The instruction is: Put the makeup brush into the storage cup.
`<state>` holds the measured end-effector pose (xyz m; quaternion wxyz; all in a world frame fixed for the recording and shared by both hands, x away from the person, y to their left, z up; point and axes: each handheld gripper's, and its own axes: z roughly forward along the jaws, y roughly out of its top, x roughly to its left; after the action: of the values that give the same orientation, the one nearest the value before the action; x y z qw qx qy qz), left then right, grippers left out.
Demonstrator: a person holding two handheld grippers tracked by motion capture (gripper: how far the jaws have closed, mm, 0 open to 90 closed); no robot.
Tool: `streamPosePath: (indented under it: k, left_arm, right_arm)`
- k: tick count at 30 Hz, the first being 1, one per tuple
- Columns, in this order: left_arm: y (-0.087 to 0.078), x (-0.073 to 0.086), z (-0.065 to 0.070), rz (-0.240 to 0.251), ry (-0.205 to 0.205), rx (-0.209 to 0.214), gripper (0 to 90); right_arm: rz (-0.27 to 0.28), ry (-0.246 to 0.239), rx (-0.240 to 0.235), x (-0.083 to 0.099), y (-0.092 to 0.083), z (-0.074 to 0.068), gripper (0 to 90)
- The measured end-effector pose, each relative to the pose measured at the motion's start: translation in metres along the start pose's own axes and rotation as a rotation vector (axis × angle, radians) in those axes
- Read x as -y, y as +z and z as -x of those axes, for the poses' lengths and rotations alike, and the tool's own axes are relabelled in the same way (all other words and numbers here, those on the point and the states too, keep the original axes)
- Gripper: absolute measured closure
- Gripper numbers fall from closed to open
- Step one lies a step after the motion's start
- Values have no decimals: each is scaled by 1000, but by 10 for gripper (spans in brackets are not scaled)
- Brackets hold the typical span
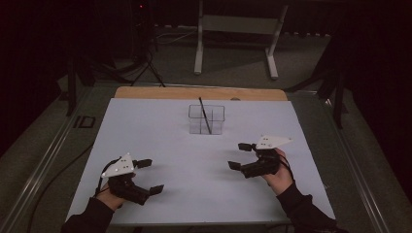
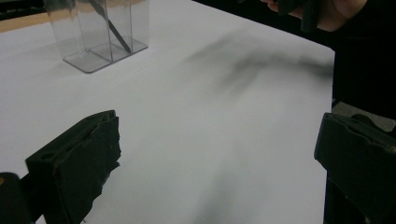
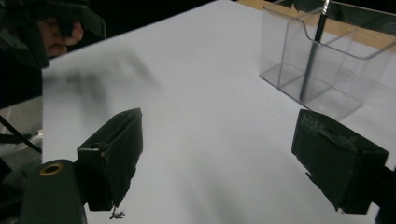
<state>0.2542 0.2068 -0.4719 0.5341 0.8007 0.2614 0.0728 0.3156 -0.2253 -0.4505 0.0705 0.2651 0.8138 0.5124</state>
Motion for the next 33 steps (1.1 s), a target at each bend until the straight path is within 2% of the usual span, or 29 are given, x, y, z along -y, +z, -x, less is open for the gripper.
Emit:
streamPosePath:
  k: [2, 4, 10, 15, 19, 21, 22, 25, 30, 33]
  left_arm:
    - [-1, 4, -1, -6, -1, 0, 15]
    - [-2, 8, -2, -10, -12, -5, 15]
    - [-7, 18, -4, -11, -18, -15, 15]
    - [-9, 24, -3, -13, -23, -14, 15]
    - [-15, 31, -4, -5, -20, -5, 16]
    - [-16, 32, -4, -3, -16, -13, 28]
    - [-17, 35, -5, 2, -29, -9, 27]
    - [-17, 38, -5, -17, -24, -12, 27]
    - [-19, 42, -5, -20, -35, -22, 27]
    - [-23, 46, -7, -38, -42, -45, 27]
  right_arm:
    - [10, -6, 1, 4, -4, 0, 166]
    - [-2, -17, 19, 10, -7, 1, 165]
    - [-8, -17, 12, 29, -17, 3, 158]
    - [10, 8, 8, 40, -24, 6, 159]
    - [31, -39, 37, 50, -33, 3, 165]
    - [30, -33, 32, 52, -35, 4, 165]
    - [21, -29, 34, 57, -38, 5, 164]
    - [21, -18, 38, 64, -40, 7, 161]
    - [7, 5, 39, 72, -45, 8, 161]
    - [0, 16, 42, 76, -47, 9, 159]
